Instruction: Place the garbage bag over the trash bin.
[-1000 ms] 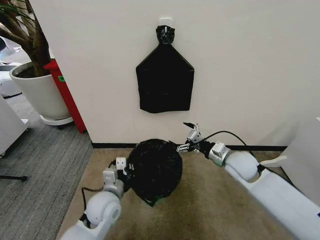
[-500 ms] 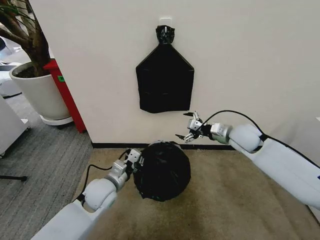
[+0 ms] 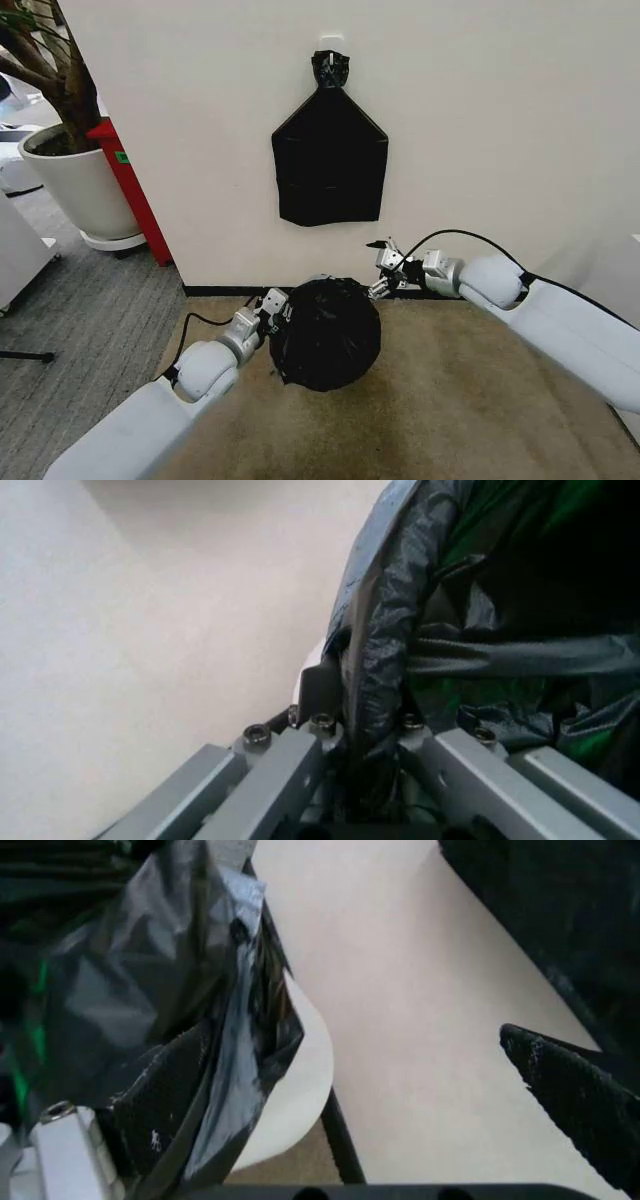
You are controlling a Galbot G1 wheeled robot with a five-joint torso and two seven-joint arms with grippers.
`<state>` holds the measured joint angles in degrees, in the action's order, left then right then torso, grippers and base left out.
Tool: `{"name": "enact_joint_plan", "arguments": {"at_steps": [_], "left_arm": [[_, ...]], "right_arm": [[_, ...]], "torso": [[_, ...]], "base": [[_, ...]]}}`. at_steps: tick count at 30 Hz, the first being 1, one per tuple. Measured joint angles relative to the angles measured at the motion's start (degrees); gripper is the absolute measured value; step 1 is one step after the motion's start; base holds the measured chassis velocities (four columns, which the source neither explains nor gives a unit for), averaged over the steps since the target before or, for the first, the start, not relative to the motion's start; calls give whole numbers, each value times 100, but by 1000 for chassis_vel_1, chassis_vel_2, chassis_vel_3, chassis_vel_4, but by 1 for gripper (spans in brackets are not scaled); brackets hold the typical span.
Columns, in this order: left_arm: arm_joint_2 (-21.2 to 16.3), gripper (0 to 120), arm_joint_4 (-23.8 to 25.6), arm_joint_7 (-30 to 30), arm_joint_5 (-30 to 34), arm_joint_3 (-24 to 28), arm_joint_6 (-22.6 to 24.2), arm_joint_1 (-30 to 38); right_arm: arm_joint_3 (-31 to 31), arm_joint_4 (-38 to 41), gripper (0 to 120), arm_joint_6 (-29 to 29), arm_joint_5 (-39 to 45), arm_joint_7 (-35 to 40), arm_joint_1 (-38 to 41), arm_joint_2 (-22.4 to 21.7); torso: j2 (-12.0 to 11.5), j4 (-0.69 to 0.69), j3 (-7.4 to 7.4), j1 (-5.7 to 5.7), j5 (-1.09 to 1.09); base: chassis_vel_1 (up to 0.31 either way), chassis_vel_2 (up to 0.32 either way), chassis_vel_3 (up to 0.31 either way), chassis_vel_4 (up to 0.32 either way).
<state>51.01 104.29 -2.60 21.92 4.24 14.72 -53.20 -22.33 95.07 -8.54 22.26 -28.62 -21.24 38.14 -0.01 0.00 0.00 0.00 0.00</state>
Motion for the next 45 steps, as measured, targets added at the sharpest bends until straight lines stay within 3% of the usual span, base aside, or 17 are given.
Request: {"name": "enact_joint_plan", "arguments": {"at_steps": [19,31,45], "left_arm": [[-17,0,447,-34,-15,-90,37,-312],[-66,0,849,6,-167,-119,21,-866],[18,0,1026,8,-198,-233,-10,-1215]], "right_arm": [[-352,-771,100,178,-257,-69,400,591],[-657,-1484,100,274,-318,-81,735,1149],[-697,-1930,100,433,-461,-99,637,1405]], "torso": [[0,1,0,0,0],[0,2,0,0,0],[0,0,0,0,0]], "base": [[0,0,0,0],[0,0,0,0],[0,0,0,0]]}}
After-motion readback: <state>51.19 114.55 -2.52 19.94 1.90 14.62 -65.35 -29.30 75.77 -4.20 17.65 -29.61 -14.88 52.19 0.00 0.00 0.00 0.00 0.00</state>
